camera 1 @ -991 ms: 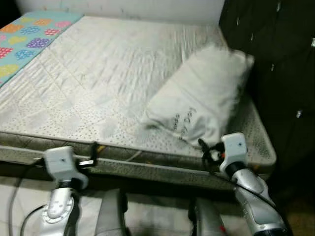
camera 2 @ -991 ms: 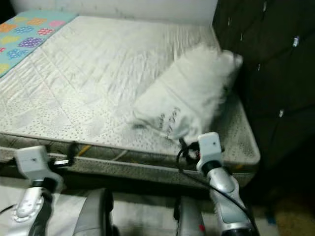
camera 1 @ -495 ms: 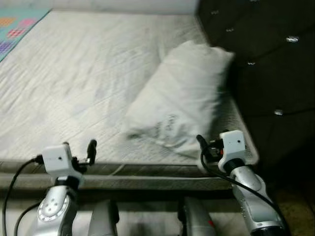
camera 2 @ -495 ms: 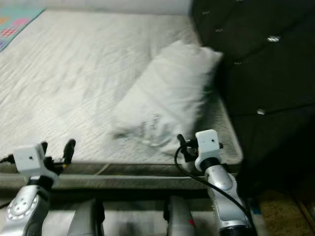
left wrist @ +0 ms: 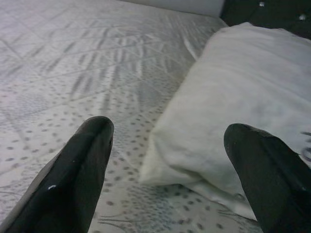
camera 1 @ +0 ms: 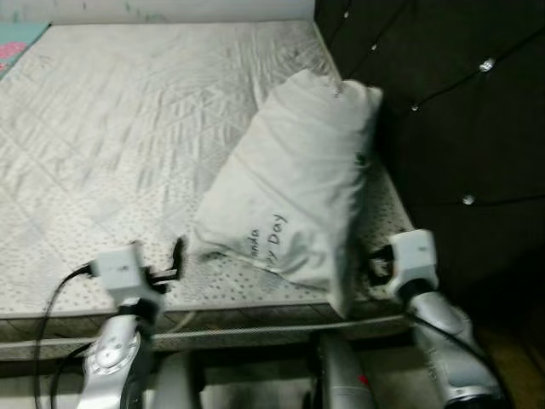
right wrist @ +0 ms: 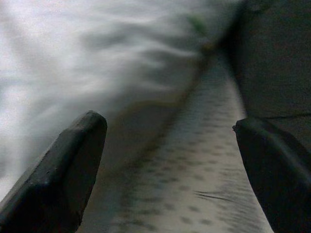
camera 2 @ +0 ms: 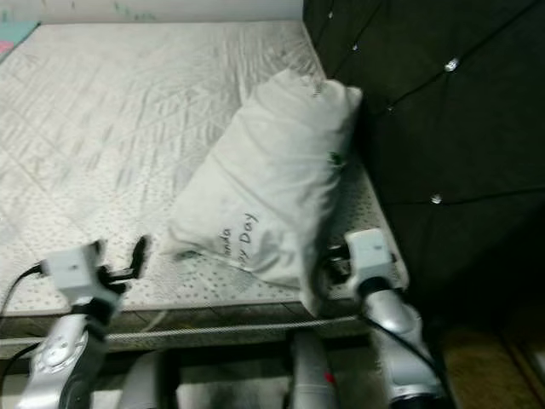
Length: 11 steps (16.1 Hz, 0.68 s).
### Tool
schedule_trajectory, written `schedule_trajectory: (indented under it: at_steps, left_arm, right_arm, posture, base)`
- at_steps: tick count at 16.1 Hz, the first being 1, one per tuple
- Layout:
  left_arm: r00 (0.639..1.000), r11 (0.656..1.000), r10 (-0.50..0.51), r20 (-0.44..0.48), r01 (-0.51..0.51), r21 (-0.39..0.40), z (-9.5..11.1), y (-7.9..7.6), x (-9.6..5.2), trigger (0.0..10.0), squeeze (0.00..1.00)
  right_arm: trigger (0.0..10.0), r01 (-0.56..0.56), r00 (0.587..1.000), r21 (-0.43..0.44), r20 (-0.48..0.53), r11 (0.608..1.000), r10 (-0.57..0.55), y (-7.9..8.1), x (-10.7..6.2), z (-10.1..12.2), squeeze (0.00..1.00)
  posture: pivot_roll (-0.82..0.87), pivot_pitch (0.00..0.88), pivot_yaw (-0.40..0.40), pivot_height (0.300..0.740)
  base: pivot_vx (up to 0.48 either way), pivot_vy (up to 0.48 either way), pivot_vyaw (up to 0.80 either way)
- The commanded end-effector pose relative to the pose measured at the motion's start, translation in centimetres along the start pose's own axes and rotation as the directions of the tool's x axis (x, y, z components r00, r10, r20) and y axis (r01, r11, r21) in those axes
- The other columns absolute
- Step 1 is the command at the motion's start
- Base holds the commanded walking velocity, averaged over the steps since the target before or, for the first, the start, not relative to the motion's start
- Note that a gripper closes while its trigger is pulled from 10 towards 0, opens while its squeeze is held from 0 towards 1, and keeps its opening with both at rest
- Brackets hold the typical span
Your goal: Clean up the room
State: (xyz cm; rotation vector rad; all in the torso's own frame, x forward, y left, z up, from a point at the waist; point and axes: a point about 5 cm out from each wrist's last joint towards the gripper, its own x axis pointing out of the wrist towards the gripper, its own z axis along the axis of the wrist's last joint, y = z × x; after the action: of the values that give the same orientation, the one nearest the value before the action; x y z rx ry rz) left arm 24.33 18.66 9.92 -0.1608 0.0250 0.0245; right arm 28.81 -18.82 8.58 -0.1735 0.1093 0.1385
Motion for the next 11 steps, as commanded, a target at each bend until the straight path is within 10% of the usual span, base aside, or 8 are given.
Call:
schedule_trajectory:
  at_steps: [1,11]
  left_arm:
    - [0.999,0.999,0.039,-0.019,-0.039,0.024,-0.1,1.1,-0.5,10.0,0.00]
    - [0.994,0.998,-0.054,-0.100,0.058,0.039,-0.9,0.0,-0.2,10.0,0.00]
  right_arm:
    - [10.0,-0.010,1.000,0.005,0.003,1.000,0.010,0.5,0.0,0.0,0.00]
    - [10.0,-0.204,0.975,0.033,-0.081,0.978,0.206,1.6,3.4,0.7,0.00]
  posture:
    - [-0.13,0.130,-0.022,0.591]
    - [-0.12,0.122,-0.011,0.591]
  base:
    - [0.000,0.000,0.00]
    - [0.000,0.000,0.00]
